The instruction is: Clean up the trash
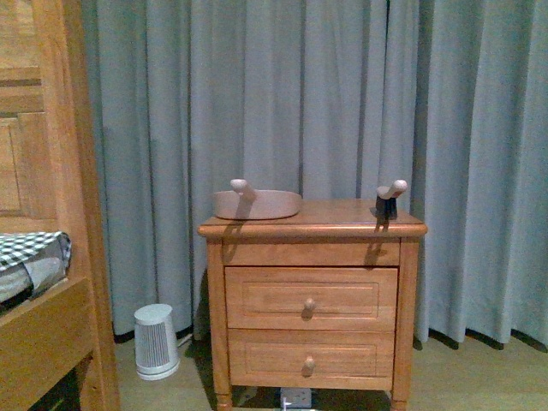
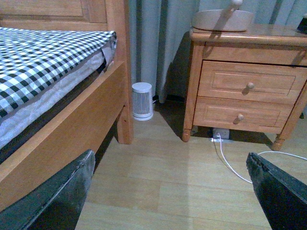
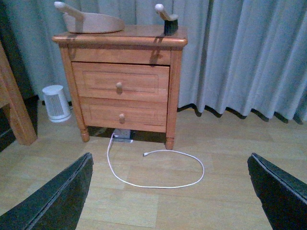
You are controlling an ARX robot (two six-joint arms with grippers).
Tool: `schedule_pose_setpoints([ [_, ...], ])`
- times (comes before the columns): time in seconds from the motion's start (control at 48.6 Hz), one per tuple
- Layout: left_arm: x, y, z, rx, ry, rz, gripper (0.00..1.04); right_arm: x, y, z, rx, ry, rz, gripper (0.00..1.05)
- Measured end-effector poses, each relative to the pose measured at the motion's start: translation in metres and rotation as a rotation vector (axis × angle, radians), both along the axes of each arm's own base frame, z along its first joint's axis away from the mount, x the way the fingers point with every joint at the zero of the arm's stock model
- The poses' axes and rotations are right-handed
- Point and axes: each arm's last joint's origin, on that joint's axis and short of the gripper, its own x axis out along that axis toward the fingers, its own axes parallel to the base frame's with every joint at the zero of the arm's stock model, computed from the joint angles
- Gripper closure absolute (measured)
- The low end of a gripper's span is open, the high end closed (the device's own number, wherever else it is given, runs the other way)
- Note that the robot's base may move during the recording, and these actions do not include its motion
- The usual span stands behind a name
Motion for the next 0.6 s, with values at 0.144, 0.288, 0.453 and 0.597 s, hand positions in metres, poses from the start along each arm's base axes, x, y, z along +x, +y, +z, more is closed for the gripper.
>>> schedule_pose_setpoints([
  [0.144, 0.0000, 0.0000, 0.0000, 0.000, 0.000, 0.000, 0.08, 0.0000, 0.0000, 0.0000, 0.000, 0.000, 0.000, 0.07],
  [0.288, 0.0000, 0.0000, 0.0001, 0.000, 0.000, 0.000, 0.08, 0.0000, 0.0000, 0.0000, 0.000, 0.000, 0.000, 0.07],
  [0.453, 0.0000, 0.0000, 0.0001, 0.000, 0.000, 0.000, 0.08, 0.0000, 0.0000, 0.0000, 0.000, 0.000, 0.000, 0.07],
  [0.597, 0.0000, 0.0000, 0.0000, 0.000, 0.000, 0.000, 0.08, 0.0000, 0.0000, 0.0000, 0.000, 0.000, 0.000, 0.07],
])
